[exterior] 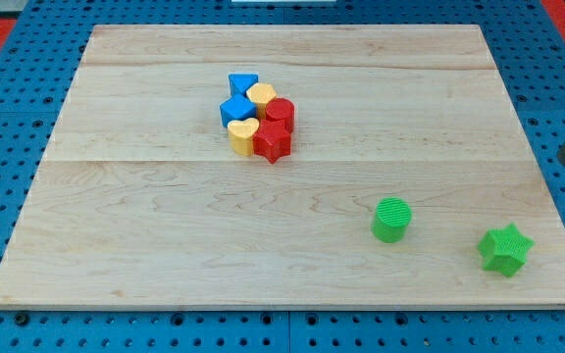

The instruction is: Push green star slightly towards left

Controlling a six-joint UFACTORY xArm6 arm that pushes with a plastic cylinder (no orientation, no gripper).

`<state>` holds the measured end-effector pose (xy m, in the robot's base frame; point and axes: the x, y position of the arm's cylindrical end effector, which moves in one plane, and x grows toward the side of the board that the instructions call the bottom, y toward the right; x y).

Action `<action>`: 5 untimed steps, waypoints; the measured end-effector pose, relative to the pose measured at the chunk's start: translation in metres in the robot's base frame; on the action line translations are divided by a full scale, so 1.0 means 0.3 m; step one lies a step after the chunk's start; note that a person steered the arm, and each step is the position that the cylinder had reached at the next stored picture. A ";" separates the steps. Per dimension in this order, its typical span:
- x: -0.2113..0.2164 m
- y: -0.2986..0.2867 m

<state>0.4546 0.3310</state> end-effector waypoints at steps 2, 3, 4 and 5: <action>0.202 0.028; 0.240 -0.105; 0.282 -0.150; 0.355 -0.162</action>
<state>0.5611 0.2823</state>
